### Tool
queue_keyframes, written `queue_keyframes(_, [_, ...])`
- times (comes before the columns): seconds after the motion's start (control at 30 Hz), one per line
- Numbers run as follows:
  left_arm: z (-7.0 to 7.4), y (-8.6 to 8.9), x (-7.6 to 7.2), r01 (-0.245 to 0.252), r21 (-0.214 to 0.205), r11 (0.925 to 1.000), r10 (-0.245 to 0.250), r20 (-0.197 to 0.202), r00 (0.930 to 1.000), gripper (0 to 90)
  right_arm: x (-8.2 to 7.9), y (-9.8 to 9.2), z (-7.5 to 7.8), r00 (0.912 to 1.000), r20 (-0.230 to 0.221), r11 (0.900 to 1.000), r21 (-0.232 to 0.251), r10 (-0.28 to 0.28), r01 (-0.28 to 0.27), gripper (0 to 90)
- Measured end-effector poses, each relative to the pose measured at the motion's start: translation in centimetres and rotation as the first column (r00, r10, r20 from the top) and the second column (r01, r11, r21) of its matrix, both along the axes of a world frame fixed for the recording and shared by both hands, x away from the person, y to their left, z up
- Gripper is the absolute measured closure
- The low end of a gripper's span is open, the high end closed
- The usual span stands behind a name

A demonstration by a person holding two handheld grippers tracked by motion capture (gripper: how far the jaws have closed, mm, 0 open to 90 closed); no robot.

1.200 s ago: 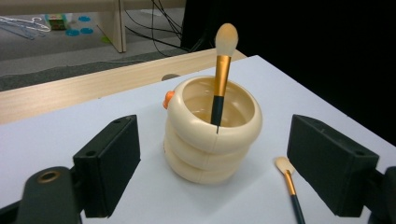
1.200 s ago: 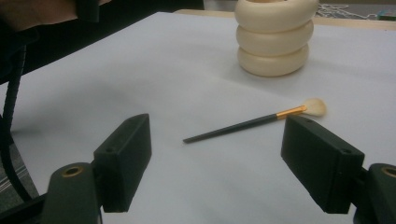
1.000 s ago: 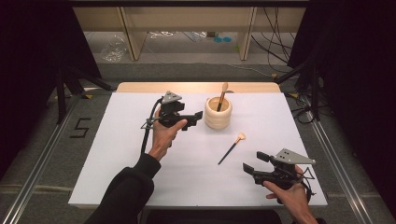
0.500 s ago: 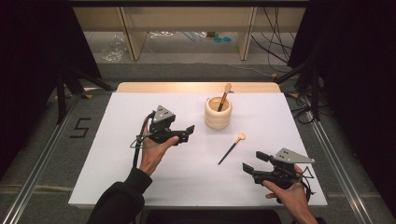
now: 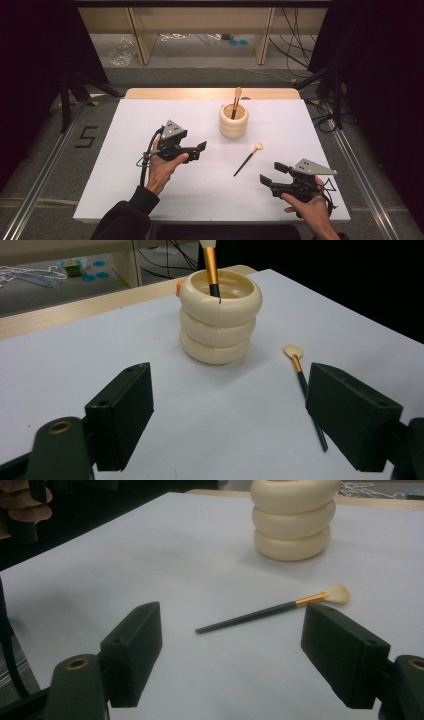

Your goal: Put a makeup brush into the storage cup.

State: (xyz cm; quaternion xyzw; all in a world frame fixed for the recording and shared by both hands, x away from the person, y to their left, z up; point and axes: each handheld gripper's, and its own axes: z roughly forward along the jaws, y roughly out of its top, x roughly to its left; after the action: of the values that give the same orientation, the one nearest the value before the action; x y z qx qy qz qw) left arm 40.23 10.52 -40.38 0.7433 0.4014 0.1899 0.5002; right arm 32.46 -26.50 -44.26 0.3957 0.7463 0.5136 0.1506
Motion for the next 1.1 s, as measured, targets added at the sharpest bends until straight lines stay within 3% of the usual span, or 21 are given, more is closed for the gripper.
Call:
queue_keyframes(0.1, [-0.2,0.2,-0.2,-0.012,-0.009,0.9999,0.012,-0.009,0.9999,15.9,0.0,0.0,0.0,1.0,0.007,1.0,-0.005,0.0,0.0,25.4])
queue_keyframes(0.13, [-0.2,0.2,-0.3,-0.009,-0.003,1.0,0.009,-0.001,1.0,15.9,0.1,0.2,-0.2,0.9999,0.014,0.9998,0.019,0.005,-0.005,25.4])
queue_keyframes(0.23, [-0.3,0.3,-0.6,-0.023,-0.013,0.9996,0.023,-0.005,0.9997,15.9,0.0,0.0,0.0,1.0,-0.001,1.0,0.002,-0.001,0.001,25.4])
queue_keyframes(0.73, [-0.9,0.6,-2.9,0.001,0.004,1.0,-0.001,-0.048,0.9988,16.0,0.0,0.0,0.0,1.0,0.007,1.0,-0.005,0.001,-0.001,25.4])
queue_keyframes(0.77, [-1.0,0.6,-3.0,0.002,0.005,1.0,-0.002,-0.05,0.9987,16.0,0.1,0.2,-0.1,0.9999,0.013,0.9998,0.017,0.006,-0.006,25.4])
queue_keyframes(0.87, [-0.9,0.7,-3.6,0.005,0.003,1.0,-0.005,-0.046,0.9989,16.0,0.1,0.2,-0.1,1.0,0.009,0.9999,0.014,0.004,-0.004,25.4])
queue_keyframes(0.9, [-0.9,0.7,-3.8,0.002,0.0,1.0,-0.002,-0.044,0.999,15.9,0.1,0.0,0.0,1.0,0.006,1.0,-0.006,-0.003,0.003,25.4])
queue_keyframes(0.97, [-0.9,0.8,-4.1,0.001,0.009,1.0,-0.001,-0.038,0.9993,15.9,0.2,0.1,-0.1,0.9999,0.011,0.9999,0.016,-0.004,0.003,25.4])
queue_keyframes(1.1, [-1.1,0.6,-4.8,0.003,0.005,1.0,-0.002,-0.051,0.9987,15.9,0.6,-0.4,-0.1,0.9998,-0.002,0.9997,-0.014,-0.018,0.018,25.2])
